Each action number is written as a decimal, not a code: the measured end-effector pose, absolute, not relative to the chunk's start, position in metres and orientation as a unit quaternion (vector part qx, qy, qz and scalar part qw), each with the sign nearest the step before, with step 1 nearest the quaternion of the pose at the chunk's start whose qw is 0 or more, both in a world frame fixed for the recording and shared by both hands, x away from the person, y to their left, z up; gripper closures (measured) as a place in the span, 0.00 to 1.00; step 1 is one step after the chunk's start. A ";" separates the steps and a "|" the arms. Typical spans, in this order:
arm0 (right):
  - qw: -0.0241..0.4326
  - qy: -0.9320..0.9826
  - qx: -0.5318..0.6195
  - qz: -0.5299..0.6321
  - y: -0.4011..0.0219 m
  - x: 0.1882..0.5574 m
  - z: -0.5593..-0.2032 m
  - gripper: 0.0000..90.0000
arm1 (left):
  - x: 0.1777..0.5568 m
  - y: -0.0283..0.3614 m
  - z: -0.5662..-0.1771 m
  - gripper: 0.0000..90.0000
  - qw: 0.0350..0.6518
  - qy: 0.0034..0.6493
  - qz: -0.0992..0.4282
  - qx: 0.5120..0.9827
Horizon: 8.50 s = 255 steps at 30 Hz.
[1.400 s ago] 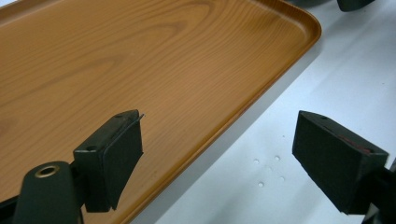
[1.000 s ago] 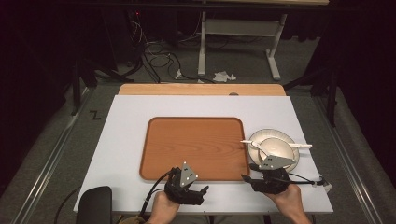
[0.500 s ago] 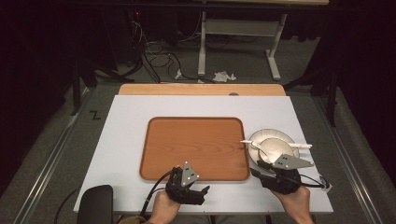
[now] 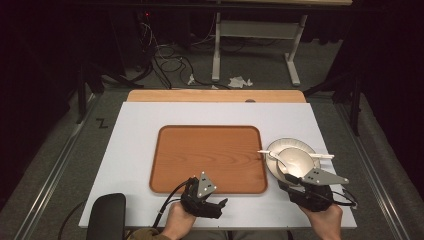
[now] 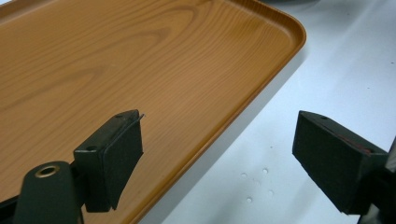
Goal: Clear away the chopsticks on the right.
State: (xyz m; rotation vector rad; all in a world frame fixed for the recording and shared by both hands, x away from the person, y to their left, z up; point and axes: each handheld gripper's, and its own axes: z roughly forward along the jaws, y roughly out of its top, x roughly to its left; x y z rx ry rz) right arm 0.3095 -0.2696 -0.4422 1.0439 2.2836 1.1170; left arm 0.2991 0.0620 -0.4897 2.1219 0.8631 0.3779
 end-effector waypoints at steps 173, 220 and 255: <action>0.239 0.805 0.431 0.331 -0.334 0.383 -0.414 0.95 | 0.289 0.075 -0.494 0.18 0.386 0.378 0.158 0.827; 0.156 0.887 0.370 0.229 -0.196 0.361 -0.467 0.95 | 0.298 0.062 -0.490 0.18 0.396 0.342 0.151 0.838; 0.119 0.898 0.357 0.228 -0.154 0.418 -0.489 0.93 | 0.277 0.093 -0.490 0.18 0.385 0.415 0.181 0.804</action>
